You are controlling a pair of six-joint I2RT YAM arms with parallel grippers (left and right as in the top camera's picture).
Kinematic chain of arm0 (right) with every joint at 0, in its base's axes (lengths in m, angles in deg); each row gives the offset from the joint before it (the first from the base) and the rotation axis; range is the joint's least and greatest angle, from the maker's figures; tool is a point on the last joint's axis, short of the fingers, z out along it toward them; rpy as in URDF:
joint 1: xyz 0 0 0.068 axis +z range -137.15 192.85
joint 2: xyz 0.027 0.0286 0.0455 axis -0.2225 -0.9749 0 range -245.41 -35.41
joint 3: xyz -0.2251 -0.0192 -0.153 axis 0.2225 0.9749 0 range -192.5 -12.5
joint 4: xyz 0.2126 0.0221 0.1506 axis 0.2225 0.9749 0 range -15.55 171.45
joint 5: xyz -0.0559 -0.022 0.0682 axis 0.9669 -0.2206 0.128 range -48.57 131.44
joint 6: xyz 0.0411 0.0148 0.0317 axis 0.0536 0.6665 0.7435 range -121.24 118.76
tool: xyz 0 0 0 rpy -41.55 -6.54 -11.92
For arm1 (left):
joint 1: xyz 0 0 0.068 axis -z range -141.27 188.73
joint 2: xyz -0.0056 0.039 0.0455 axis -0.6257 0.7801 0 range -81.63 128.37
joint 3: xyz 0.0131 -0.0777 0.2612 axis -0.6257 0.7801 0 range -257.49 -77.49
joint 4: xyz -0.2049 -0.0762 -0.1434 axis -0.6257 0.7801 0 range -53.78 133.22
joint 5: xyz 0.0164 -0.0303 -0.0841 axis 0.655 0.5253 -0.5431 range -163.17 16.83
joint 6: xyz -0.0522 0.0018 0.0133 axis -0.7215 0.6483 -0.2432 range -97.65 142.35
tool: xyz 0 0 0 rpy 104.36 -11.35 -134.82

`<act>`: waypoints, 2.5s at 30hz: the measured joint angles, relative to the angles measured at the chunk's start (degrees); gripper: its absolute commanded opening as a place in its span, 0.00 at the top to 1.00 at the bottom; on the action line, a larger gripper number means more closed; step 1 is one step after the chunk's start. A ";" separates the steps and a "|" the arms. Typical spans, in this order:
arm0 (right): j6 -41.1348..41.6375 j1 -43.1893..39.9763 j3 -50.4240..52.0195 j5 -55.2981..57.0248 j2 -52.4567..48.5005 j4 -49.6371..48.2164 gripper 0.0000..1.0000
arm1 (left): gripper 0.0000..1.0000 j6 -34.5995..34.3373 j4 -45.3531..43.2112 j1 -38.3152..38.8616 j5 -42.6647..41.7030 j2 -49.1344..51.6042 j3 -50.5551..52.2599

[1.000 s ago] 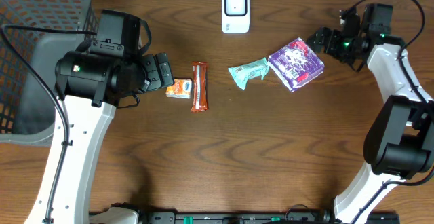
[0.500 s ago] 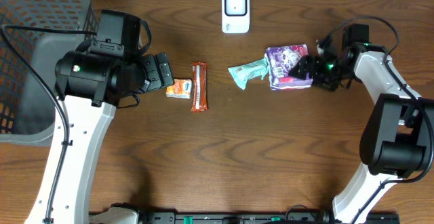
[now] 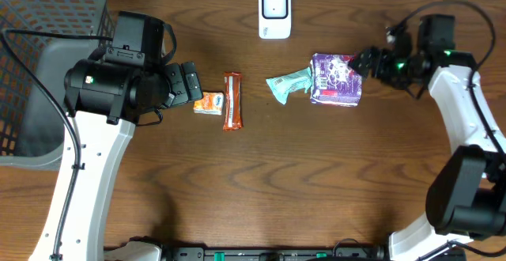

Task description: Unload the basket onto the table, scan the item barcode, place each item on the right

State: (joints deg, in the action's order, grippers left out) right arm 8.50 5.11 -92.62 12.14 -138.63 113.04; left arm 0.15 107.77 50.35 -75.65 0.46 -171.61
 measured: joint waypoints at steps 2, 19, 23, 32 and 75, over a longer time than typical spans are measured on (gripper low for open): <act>0.57 -0.61 -0.04 0.96 -0.48 -2.89 0.12 | 0.02 0.00 -0.02 0.00 0.00 0.00 0.00; -0.31 -1.20 -0.02 -5.66 -17.68 -7.37 0.74 | 0.02 0.00 0.02 0.00 0.00 0.00 0.02; -0.66 -1.66 -0.07 -8.04 -17.16 -6.08 0.99 | 0.02 0.00 0.00 0.00 -0.02 0.00 0.00; -1.01 -2.08 -4.00 1.79 -7.50 5.90 0.99 | 0.02 0.00 0.00 0.00 0.00 0.00 0.00; 8.57 26.14 -30.36 51.34 -13.57 24.90 0.08 | 0.02 0.00 0.02 0.00 -0.02 0.00 0.00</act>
State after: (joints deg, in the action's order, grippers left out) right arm 17.07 31.25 -122.98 63.48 -152.20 137.93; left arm 0.15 107.79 50.35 -75.67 0.46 -171.61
